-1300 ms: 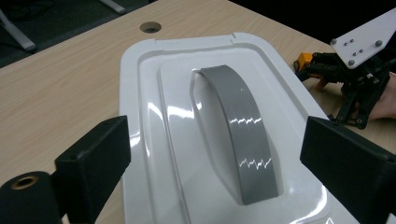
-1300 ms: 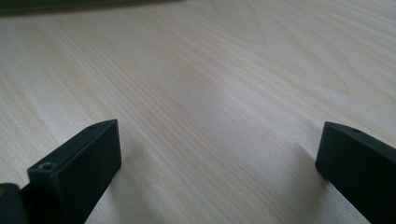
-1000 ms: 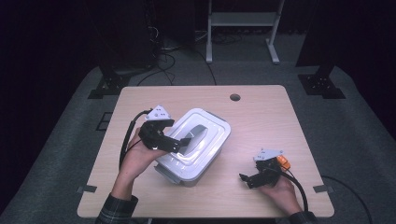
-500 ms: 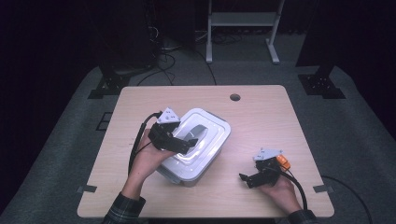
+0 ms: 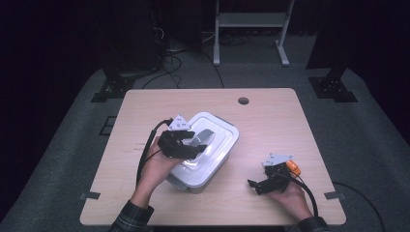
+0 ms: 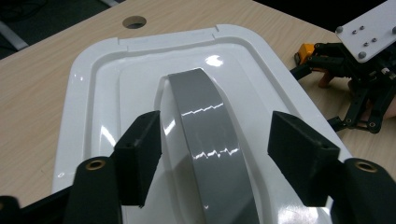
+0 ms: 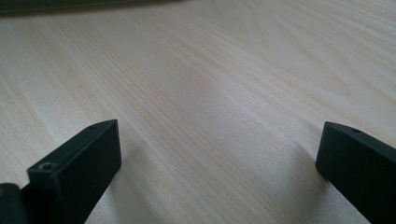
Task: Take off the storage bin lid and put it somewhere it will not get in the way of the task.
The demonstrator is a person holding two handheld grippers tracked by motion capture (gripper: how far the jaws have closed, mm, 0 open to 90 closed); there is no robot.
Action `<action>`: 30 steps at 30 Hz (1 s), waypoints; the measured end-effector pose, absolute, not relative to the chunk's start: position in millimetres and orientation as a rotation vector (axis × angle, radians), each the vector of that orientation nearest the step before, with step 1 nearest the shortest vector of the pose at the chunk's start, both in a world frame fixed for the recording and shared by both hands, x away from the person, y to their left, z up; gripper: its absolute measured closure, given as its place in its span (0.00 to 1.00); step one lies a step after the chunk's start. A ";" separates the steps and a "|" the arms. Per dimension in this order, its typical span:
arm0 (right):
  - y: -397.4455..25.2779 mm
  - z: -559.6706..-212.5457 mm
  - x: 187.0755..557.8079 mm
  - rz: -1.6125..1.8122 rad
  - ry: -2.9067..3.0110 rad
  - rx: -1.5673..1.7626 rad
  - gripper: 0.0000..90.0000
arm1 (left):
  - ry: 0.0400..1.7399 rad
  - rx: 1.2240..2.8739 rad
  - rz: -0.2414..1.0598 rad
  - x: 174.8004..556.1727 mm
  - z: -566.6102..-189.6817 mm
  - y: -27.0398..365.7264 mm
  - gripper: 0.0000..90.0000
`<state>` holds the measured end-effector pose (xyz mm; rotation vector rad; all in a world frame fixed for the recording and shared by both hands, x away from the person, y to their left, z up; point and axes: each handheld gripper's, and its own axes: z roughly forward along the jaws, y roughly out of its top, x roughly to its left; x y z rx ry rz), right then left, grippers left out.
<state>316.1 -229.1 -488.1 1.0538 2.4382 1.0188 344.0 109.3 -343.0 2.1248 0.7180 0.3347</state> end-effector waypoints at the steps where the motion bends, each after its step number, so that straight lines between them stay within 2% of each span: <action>1: -229.1 -488.0 316.0 1.019 2.438 1.054 0.00 | 0.717 2.127 0.335 344.1 -343.3 109.3 0.45; 19: -228.9 -488.1 316.2 1.019 2.439 1.054 0.00 | 0.736 2.152 0.339 344.7 -347.1 109.0 0.65; 30: -228.9 -488.0 316.2 1.019 2.439 1.054 0.00 | 0.744 2.155 0.321 345.0 -346.3 109.0 0.68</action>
